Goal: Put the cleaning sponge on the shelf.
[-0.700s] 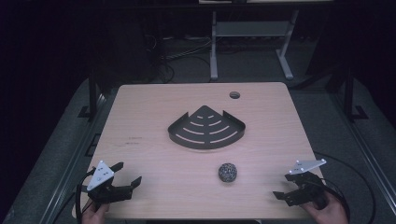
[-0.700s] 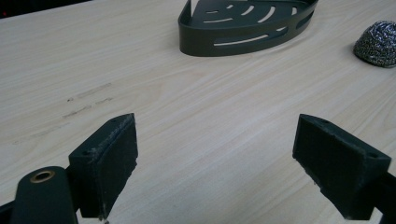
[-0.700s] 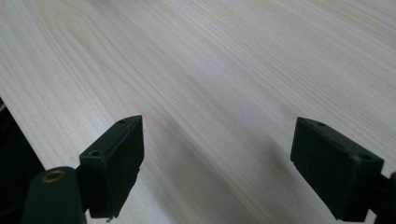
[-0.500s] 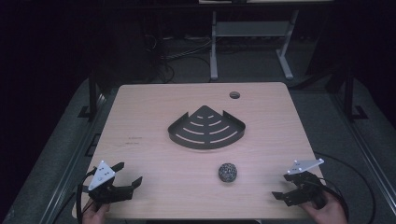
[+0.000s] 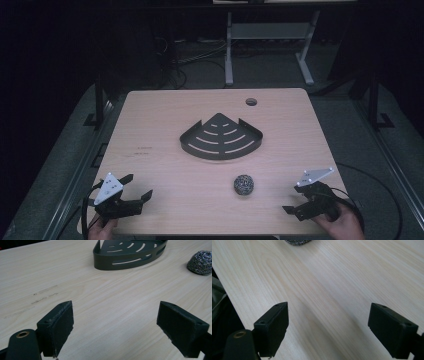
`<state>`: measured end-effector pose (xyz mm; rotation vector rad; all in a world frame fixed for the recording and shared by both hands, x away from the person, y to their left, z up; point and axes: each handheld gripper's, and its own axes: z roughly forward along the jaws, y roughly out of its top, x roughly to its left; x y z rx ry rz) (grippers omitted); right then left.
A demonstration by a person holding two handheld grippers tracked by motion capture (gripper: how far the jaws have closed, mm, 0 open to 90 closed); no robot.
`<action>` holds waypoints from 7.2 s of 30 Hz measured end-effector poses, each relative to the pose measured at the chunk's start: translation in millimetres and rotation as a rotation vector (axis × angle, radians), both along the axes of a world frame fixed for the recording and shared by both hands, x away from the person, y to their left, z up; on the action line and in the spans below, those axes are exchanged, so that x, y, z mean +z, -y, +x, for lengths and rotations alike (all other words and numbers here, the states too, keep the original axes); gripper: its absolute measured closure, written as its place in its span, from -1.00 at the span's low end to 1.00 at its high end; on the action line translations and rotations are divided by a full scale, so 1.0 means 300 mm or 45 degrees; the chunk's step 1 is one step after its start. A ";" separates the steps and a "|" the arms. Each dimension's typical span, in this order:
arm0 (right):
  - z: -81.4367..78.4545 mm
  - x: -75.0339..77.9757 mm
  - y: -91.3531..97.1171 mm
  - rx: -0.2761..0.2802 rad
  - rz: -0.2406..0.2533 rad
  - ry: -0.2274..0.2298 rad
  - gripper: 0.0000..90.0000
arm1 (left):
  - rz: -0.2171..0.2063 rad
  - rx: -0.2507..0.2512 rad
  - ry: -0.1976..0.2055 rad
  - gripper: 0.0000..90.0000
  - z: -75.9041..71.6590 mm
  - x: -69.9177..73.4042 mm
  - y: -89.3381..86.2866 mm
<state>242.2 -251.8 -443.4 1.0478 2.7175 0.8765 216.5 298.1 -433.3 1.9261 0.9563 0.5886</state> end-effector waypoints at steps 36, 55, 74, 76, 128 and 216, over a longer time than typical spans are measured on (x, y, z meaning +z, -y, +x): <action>0.056 0.037 -0.146 0.146 -0.007 0.015 -0.64 | -0.003 0.006 0.000 -0.70 0.001 0.000 -0.007; 0.091 0.051 -0.207 0.211 -0.016 0.014 -0.65 | -0.006 0.006 0.001 -0.71 0.001 0.002 -0.009; 0.142 0.056 -0.291 0.282 -0.025 -0.011 -0.66 | -0.010 0.010 0.008 -0.71 0.002 0.005 -0.014; 0.152 0.052 -0.306 0.290 -0.029 -0.016 -0.66 | -0.013 0.012 0.009 -0.70 0.002 0.005 -0.015; 0.255 -0.015 -0.447 0.360 -0.153 -0.064 -0.44 | -0.021 0.014 0.017 -0.71 -0.001 0.009 -0.019; 0.455 0.188 -0.562 0.492 -0.082 -0.042 -0.29 | -0.030 0.015 0.017 -0.71 -0.001 0.011 -0.020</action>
